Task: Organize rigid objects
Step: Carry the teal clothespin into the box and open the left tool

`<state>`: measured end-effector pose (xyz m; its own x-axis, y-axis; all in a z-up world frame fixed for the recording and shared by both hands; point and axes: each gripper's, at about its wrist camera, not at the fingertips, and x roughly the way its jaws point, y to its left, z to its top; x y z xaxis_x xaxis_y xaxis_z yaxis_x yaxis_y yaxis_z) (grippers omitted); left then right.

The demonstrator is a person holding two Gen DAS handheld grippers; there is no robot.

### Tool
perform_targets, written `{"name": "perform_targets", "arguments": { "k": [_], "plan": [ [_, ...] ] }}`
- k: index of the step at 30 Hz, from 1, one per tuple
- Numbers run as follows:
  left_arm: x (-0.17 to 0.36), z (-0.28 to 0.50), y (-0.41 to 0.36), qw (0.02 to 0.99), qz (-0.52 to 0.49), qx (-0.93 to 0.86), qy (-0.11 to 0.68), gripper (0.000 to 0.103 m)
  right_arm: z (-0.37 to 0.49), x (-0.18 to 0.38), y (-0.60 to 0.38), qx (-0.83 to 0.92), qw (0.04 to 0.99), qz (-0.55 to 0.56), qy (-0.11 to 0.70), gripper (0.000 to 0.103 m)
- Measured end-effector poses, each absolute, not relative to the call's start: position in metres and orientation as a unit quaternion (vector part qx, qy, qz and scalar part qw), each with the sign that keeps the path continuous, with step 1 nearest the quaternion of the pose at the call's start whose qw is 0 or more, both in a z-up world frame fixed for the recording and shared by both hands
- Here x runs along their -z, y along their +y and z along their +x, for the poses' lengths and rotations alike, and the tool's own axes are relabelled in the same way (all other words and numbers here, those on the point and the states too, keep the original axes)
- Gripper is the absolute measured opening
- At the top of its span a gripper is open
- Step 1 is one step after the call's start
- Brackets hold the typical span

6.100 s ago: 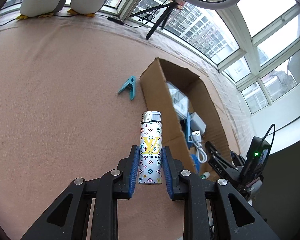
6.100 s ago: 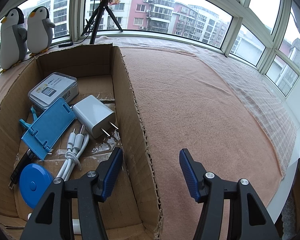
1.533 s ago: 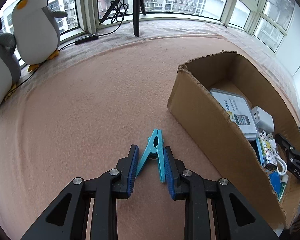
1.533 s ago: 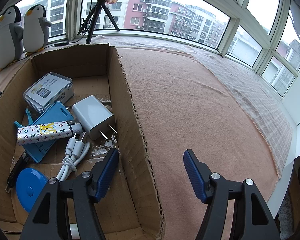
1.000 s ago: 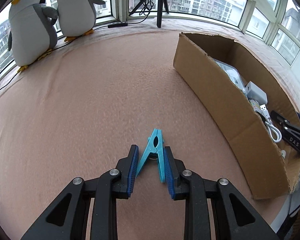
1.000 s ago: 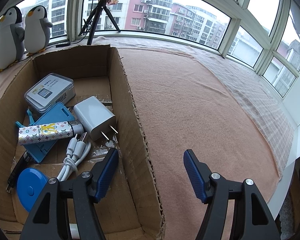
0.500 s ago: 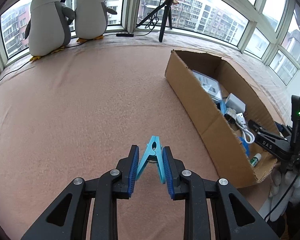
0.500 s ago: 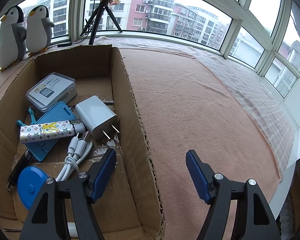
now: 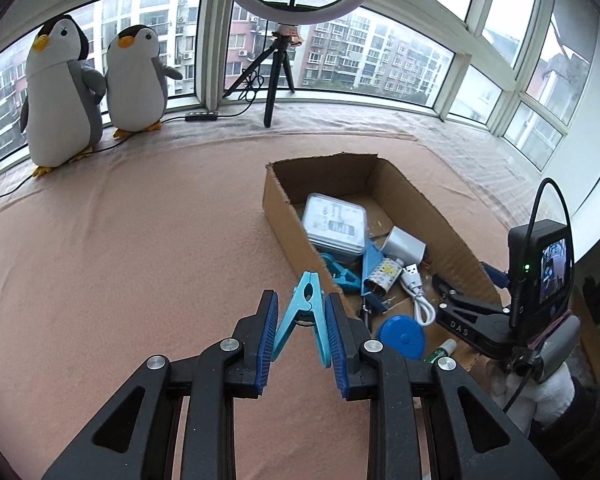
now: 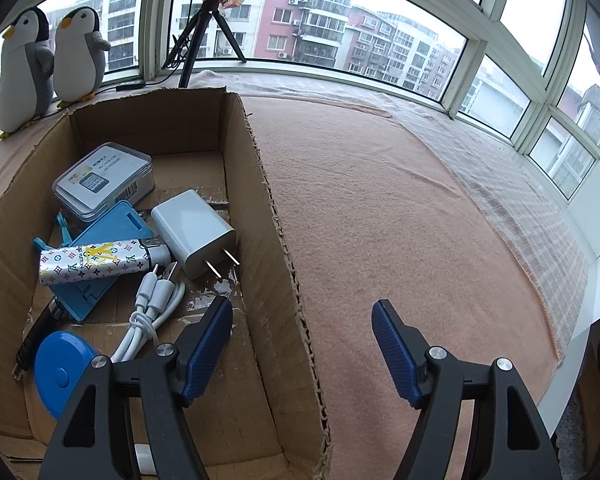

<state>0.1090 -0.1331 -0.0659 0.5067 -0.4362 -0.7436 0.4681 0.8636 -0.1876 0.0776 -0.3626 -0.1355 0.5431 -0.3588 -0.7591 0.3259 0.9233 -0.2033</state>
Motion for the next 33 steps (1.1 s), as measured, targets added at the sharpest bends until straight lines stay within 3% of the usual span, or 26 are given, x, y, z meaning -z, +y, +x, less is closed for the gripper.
{"name": "perform_targets", "arguments": {
  "k": [17,33],
  "plan": [
    [0.062,0.113,-0.215,0.855,0.052,0.304,0.418,0.026,0.078,0.136,-0.359,0.187,0.879,-0.020,0.438,0.060],
    [0.069,0.122,-0.224,0.851,0.058,0.302,0.426,0.027,0.079,0.135,-0.353,0.177,0.880,-0.021,0.440,0.047]
  ]
}}
